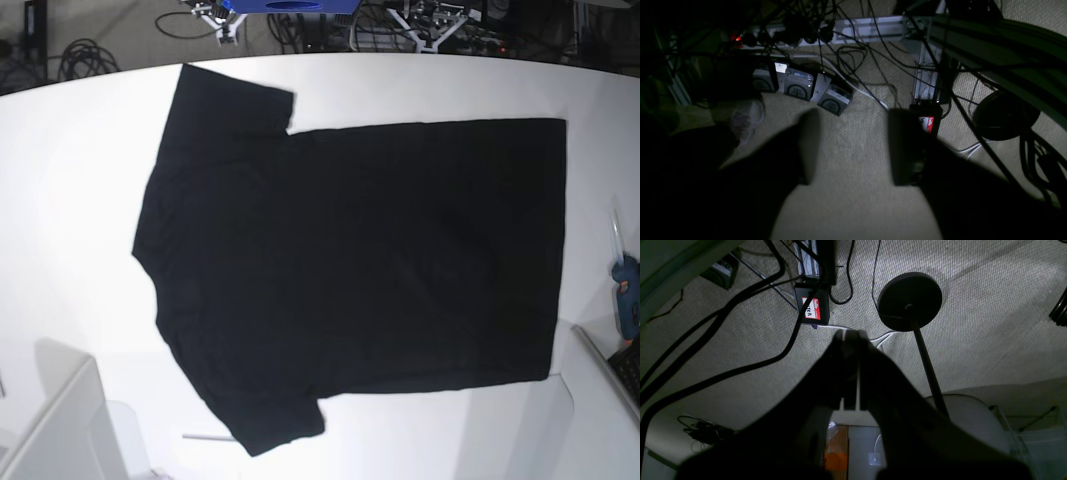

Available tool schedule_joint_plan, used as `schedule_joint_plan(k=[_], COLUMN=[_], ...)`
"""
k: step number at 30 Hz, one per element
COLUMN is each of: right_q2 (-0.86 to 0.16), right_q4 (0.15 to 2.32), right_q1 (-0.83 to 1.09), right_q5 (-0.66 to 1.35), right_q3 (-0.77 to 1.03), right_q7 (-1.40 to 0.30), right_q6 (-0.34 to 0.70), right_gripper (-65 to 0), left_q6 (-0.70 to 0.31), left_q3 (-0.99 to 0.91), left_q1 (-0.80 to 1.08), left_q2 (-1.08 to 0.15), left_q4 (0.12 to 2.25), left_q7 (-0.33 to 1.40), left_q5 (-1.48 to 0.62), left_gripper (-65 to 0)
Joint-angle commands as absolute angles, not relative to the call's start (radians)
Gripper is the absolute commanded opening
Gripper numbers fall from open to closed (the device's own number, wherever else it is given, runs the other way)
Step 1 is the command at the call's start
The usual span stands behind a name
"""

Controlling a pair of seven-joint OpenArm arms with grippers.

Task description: Fold the T-shirt properly

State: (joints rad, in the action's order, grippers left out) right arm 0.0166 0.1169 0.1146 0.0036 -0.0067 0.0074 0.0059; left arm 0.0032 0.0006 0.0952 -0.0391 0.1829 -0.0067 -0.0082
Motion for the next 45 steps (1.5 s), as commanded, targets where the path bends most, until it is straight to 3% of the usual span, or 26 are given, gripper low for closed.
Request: schedule_joint_plan(k=[1, 12, 14, 18, 19, 31, 45], right_q2=[0.015, 0.015, 0.015, 0.013, 0.013, -0.001, -0.008], right_q4=[0.119, 0.119, 0.119, 0.119, 0.119, 0.127, 0.63], right_q1=[0.12, 0.12, 0.12, 0.12, 0.12, 0.142, 0.467], right_q5=[0.005, 0.005, 0.004, 0.004, 0.004, 0.004, 0.01], right_q3=[-0.007, -0.008, -0.008, -0.01, -0.01, -0.008, 0.019], right_q7=[0.008, 0.008, 0.008, 0.008, 0.008, 0.008, -0.13], right_q6=[-0.007, -0.007, -0.007, -0.007, -0.007, -0.007, -0.007], right_gripper=[-65.0, -65.0, -65.0, -65.0, -65.0, -65.0, -65.0], left_q6=[0.007, 0.007, 0.007, 0.007, 0.007, 0.005, 0.005], left_q3=[-0.001, -0.001, -0.001, -0.001, -0.001, 0.012, 0.012], left_q1=[0.108, 0.114, 0.122, 0.131, 0.131, 0.154, 0.478], left_q2=[-0.041, -0.042, -0.042, -0.044, -0.044, -0.044, -0.12], left_q4=[0.188, 0.189, 0.189, 0.191, 0.191, 0.199, 0.582], left_q7=[-0.007, -0.007, -0.007, -0.007, -0.007, -0.008, -0.005], left_q5=[-0.007, -0.007, -0.007, -0.007, -0.007, 0.004, -0.007], left_gripper=[-30.1, -30.8, -36.0, -61.9, -65.0, -65.0, -65.0])
